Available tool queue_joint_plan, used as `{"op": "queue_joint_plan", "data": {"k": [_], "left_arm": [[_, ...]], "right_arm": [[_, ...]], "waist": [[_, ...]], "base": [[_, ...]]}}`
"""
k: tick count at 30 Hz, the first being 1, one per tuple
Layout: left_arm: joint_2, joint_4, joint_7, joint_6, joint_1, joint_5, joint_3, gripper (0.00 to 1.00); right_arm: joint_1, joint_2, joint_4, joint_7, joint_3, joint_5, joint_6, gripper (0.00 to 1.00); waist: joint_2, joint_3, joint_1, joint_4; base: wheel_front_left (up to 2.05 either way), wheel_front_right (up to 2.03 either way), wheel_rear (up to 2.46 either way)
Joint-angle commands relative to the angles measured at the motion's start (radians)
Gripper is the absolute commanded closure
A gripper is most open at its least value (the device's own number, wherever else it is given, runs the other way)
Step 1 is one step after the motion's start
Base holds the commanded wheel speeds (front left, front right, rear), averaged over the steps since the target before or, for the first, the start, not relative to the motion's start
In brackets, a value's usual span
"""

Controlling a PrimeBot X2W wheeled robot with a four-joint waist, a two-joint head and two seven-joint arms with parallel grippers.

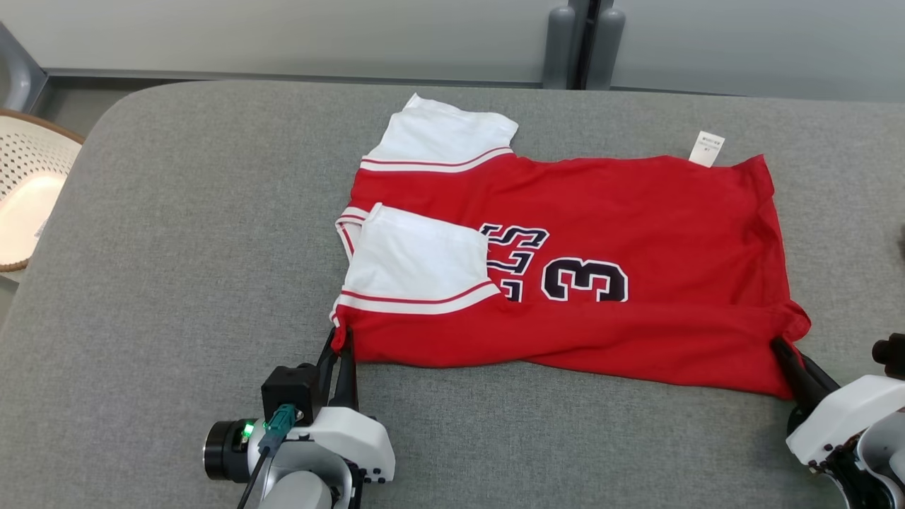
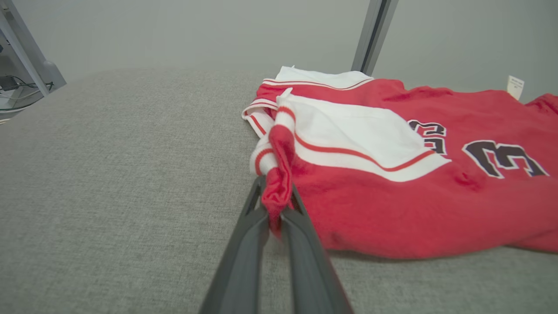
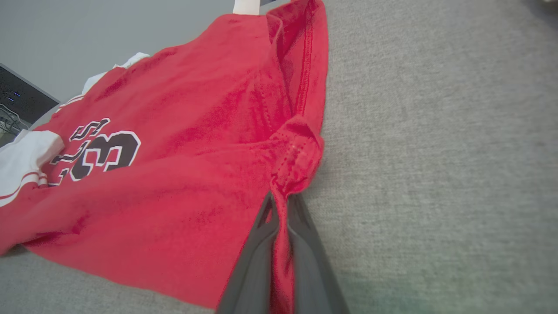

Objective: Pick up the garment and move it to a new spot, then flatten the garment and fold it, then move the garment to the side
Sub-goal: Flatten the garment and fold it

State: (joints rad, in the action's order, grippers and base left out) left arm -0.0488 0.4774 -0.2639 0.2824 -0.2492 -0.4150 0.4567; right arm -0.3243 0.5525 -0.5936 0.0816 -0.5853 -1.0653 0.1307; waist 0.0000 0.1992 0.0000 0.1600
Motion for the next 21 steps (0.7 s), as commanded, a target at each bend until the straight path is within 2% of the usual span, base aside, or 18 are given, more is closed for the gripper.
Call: {"op": "queue_joint_plan", "data": {"k": [1,11,21], "left_arm": [[-0.004,0.005,0.0,-0.005,0.008,0.003,-0.005,1.0],[-0.026,0.041,0.0,-0.053,0.07,0.002,-0.021,1.0],[-0.088,-0.031,0.034,-0.086,0.189,-0.016,-0.011,1.0]], "right_arm": [[-0.001,0.006,-0.004,0.01,-0.006,-0.006,0.0,1.0],[0.029,0.094,0.04,-0.003,-0.094,-0.068,0.0,1.0],[0.103,0.195,0.136,-0.117,-0.146,-0.174,0.0,1.0]], "waist": [[0.0,-0.01,0.0,-0.003],[0.0,-0.105,0.0,-0.009],[0.0,-0.176,0.0,-0.01]], "base": [[0.0,0.0,0.0],[0.0,0.0,0.0],[0.0,0.0,0.0]]}}
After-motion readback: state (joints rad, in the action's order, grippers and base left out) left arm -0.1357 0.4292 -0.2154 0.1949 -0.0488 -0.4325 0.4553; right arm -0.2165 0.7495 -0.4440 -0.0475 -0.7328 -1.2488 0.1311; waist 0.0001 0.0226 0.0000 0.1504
